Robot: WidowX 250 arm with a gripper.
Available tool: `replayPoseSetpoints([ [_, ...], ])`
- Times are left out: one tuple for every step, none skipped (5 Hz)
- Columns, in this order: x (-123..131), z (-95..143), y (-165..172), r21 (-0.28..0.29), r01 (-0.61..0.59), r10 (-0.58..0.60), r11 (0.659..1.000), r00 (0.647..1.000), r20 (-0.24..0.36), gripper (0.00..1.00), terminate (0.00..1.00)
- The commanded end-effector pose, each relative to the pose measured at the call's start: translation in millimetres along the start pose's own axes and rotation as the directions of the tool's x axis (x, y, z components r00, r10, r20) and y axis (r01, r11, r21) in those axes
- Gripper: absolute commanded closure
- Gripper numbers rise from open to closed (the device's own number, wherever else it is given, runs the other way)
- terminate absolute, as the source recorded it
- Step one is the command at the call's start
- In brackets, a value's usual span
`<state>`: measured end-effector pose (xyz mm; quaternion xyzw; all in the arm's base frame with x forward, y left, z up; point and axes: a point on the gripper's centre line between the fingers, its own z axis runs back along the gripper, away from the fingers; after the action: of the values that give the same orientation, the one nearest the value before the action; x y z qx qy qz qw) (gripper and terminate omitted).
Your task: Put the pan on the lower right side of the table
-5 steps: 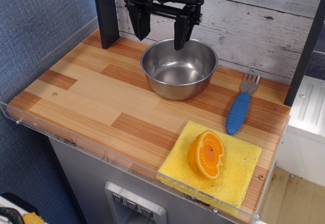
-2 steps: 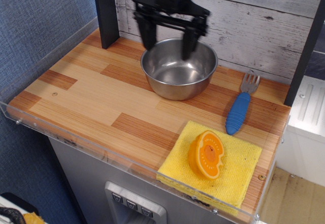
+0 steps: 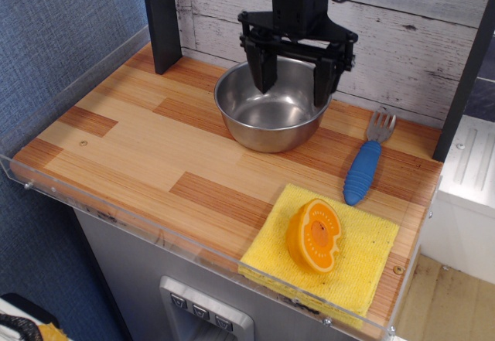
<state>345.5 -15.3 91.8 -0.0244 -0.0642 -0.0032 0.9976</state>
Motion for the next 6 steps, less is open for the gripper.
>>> replayPoseSetpoints([
  [11.2, -13.9, -1.2, 0.043, 0.066, -0.068, 0.997, 0.996, 0.051, 0.0, 0.0],
  [14.2, -28.5, -4.2, 0.061, 0.082, -0.085, 0.995, 0.996, 0.039, 0.0, 0.0],
  [14.3, -41.4, -4.8, 0.081, 0.088, -0.089, 0.993, 0.996, 0.015, 0.0, 0.0],
  [13.7, -48.0, -5.5, 0.077, 0.075, -0.075, 0.994, 0.997, 0.0, 1.0, 0.0],
  [14.3, -45.2, -5.0, 0.071, 0.072, -0.073, 0.995, 0.997, 0.006, 1.0, 0.0],
  [13.0, -40.6, -2.7, 0.063, 0.069, -0.07, 0.996, 0.997, 0.012, 1.0, 0.0],
])
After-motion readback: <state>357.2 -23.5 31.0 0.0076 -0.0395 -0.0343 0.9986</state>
